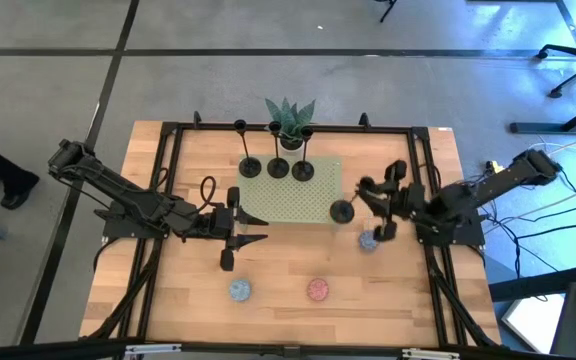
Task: Pick & Place candle stick holders
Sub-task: Put the black candle holder on the shelf
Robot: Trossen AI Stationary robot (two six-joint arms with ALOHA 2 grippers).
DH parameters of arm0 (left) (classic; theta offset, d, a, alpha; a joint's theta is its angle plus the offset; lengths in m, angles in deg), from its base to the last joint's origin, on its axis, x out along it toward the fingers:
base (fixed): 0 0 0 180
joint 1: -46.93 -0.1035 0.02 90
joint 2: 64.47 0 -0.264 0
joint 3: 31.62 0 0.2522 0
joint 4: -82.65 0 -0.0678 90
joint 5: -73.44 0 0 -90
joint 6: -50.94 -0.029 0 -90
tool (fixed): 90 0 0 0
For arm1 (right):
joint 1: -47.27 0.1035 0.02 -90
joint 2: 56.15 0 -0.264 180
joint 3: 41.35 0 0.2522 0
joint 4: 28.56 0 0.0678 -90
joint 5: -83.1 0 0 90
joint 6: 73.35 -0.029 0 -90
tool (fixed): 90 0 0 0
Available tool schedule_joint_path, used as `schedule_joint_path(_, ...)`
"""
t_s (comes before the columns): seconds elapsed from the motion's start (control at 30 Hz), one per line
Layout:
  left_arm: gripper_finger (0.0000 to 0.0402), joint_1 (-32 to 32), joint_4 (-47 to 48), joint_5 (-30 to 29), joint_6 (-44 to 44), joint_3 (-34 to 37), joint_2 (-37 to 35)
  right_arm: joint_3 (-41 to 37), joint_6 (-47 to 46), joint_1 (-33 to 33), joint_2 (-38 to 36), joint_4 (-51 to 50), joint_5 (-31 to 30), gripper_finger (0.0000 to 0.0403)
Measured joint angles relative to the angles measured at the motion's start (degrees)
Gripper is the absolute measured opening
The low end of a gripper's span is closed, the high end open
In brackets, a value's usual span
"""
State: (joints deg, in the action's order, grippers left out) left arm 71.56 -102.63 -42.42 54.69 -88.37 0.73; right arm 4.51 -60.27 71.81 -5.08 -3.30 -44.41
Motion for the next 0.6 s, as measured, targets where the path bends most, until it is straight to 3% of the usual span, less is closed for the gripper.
schedule_joint_path(0.13,0.013,0.0,0.01,-0.01,0.0,0.0,0.0,0.0,-1.21,-7.7,0.0,-0.15,1.51,0.0064)
schedule_joint_path(0.6,0.013,0.01,-0.01,-0.12,-0.24,0.01,-0.01,0.07,-10.87,-29.8,3.33,-0.46,19.79,0.0064)
